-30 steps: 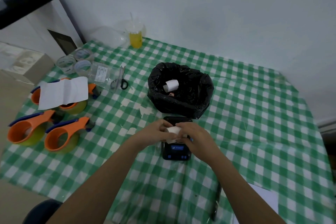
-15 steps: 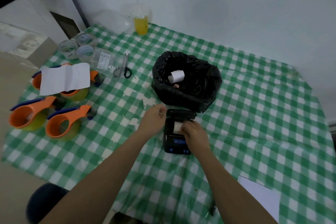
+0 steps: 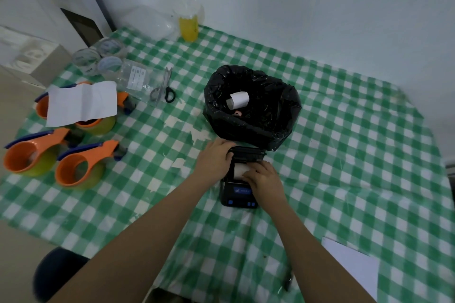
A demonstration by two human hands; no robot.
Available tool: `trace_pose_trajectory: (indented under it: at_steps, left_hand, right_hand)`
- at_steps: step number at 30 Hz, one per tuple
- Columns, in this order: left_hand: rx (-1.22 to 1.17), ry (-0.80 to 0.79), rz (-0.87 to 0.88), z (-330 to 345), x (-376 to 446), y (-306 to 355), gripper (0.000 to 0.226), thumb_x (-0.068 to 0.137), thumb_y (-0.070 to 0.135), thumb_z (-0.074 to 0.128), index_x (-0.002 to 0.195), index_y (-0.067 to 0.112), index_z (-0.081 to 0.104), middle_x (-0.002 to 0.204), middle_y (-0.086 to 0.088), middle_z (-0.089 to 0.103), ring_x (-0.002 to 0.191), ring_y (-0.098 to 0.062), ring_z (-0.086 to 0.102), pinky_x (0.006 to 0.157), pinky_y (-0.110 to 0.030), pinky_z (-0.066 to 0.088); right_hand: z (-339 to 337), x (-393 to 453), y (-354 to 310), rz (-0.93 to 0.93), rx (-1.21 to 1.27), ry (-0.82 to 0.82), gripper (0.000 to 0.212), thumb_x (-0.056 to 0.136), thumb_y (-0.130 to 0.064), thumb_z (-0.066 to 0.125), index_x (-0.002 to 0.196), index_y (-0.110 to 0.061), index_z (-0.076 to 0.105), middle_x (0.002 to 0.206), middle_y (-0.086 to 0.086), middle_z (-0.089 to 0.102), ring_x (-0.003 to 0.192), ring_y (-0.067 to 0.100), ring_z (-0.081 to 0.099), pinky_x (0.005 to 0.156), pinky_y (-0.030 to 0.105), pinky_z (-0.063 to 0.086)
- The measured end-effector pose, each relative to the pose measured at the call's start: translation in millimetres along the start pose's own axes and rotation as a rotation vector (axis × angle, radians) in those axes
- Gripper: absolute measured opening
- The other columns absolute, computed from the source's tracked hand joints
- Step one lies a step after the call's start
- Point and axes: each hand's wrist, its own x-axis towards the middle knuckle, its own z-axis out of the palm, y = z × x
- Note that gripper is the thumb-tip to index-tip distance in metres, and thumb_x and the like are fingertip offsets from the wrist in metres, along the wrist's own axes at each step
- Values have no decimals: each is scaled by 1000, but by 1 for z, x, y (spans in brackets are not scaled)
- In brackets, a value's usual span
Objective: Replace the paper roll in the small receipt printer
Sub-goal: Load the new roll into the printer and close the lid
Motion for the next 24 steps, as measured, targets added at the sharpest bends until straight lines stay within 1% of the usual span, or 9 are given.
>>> trace_pose_trajectory:
  at_steps: [2, 4, 6, 8, 11, 14, 17, 20, 24]
  left_hand:
    - [-6, 8, 14, 0, 0, -1, 32, 95, 18, 45, 125, 14, 56, 127, -7, 56, 117, -28, 49, 98, -44, 45]
    - [-33, 32, 33, 0, 0, -1, 28, 94, 17, 46, 118, 12, 60, 121, -9, 59, 112, -28, 52, 96, -42, 46]
    - [-62, 46, 40, 1, -2, -3, 24, 93, 15, 49, 112, 11, 64, 115, -10, 61, 107, -27, 54, 93, -40, 47]
    - [-74, 36, 43, 3, -4, -7, 20, 91, 14, 53, 106, 12, 66, 110, -10, 61, 102, -27, 57, 90, -40, 49]
    - [-78, 3, 47, 8, -11, -12, 20, 89, 13, 56, 107, 12, 65, 108, -11, 61, 101, -27, 57, 87, -38, 49]
    - [-50, -21, 60, 13, -18, -15, 31, 89, 13, 57, 119, 13, 61, 112, -13, 60, 104, -28, 56, 88, -37, 48]
    - [39, -87, 71, 17, -21, -18, 34, 90, 14, 55, 124, 14, 58, 118, -13, 57, 110, -28, 53, 90, -36, 45]
    - [98, -119, 78, 20, -26, -21, 35, 91, 15, 54, 125, 14, 57, 123, -11, 55, 114, -26, 51, 93, -37, 47]
    - [158, -136, 99, 22, -32, -24, 34, 91, 15, 53, 125, 16, 58, 131, -6, 52, 120, -25, 48, 96, -39, 46]
  right_hand:
    - [-1, -2, -3, -2, -38, 53, 2, 70, -17, 73, 69, -15, 75, 88, 8, 69, 92, 25, 51, 71, 37, 56]
    - [-3, -6, -7, -9, -79, 56, 14, 60, -11, 81, 70, -19, 75, 80, 5, 65, 85, 22, 44, 62, 33, 53]
    - [-4, -9, -10, -38, -116, 43, 25, 52, -7, 84, 72, -19, 74, 71, 2, 65, 75, 23, 54, 58, 29, 52]
    - [-5, -12, -11, -73, -142, 49, 28, 50, -7, 85, 71, -20, 73, 65, -1, 65, 66, 22, 61, 57, 27, 51]
    - [-4, -14, -8, -134, -154, 80, 25, 54, -9, 84, 71, -20, 71, 65, -4, 66, 66, 20, 61, 58, 26, 50]
    - [-3, -15, -8, -176, -151, 142, 18, 63, -12, 81, 75, -19, 70, 69, -3, 67, 67, 20, 62, 60, 28, 50]
    - [-2, -18, -8, -187, -143, 192, 3, 76, -16, 67, 77, -18, 69, 72, -2, 67, 69, 20, 61, 63, 28, 51]
    - [-2, -22, -9, -166, -123, 170, 17, 81, -21, 52, 77, -18, 68, 73, -2, 66, 70, 20, 60, 64, 28, 52]
    - [-2, -24, -7, -123, -61, 150, 22, 82, -23, 50, 77, -16, 70, 72, 0, 66, 71, 19, 57, 69, 24, 43]
